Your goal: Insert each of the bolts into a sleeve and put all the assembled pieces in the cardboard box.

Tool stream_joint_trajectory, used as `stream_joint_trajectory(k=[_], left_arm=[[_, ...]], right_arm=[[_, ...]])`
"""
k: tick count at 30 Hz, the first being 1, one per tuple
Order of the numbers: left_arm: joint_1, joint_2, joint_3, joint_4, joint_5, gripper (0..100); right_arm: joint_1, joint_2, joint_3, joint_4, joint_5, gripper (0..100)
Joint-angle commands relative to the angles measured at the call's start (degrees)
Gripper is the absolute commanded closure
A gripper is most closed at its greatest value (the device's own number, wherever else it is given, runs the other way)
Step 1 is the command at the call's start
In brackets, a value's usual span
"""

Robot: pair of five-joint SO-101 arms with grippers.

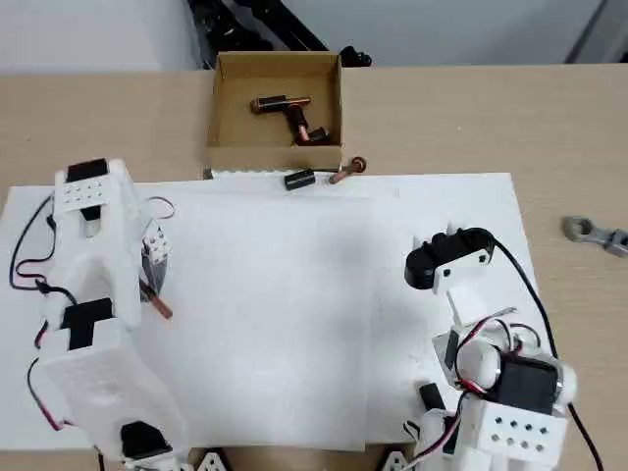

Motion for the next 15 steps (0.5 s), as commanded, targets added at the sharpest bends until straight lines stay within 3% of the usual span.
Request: stream_joint_trajectory(k=[1, 10, 15], left_arm=[[0.7, -4.0, -3.2, 2.0, -2.5, 99], [7.6, -27.3, -3.4, 1.8, -14.3, 99], [6.9, -38.3, -3.4, -1.2, -23.0, 99]], right_arm=[[0.7, -0.2, -0.3, -1.0, -0.4, 99.1], [1.1, 0.2, -1.8, -1.7, -1.5, 99.1], [6.8, 0.4, -3.8, -1.3, -1.9, 92.2]])
